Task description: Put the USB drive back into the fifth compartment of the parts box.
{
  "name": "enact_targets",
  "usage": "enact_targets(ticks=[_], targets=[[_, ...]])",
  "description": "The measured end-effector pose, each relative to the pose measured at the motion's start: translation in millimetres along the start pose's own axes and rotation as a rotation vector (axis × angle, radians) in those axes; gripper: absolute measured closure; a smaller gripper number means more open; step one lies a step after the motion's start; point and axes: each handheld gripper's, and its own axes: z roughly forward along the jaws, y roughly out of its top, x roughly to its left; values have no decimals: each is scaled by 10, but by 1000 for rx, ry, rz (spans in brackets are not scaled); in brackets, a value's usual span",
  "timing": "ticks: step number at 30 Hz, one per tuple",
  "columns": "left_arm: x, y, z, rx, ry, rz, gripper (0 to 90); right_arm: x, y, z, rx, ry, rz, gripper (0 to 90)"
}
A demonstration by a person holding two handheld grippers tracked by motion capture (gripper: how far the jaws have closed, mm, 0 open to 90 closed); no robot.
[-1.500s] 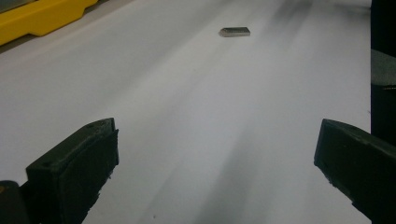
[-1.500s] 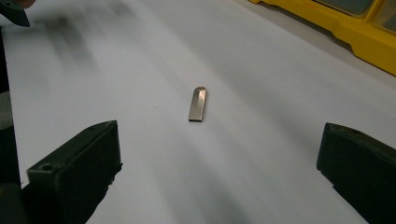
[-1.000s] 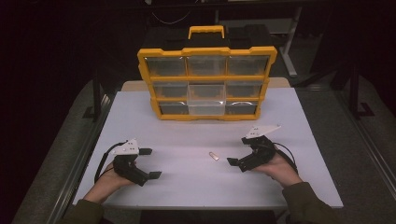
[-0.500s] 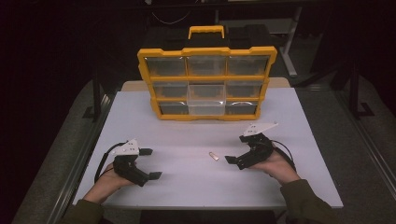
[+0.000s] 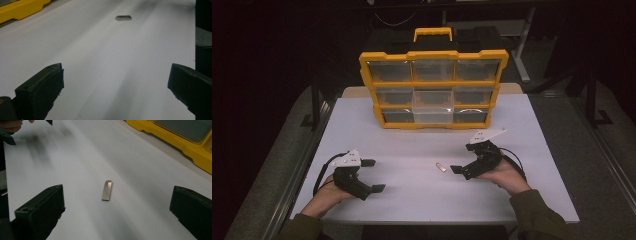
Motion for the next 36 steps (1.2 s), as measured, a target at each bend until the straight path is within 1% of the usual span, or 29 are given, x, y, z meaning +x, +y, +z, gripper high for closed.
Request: enact_targets(ticks=[11, 27, 36], targets=[[-1, -3, 1, -2, -13, 3, 0, 5, 72, 31, -3, 7, -6, 0], [0, -4, 3, -2, -9, 3, 0, 5, 190, 102, -2, 18, -18, 0], [0, -5, 2, -2, -10, 3, 0, 1, 259, 155, -4, 24, -16, 0]])
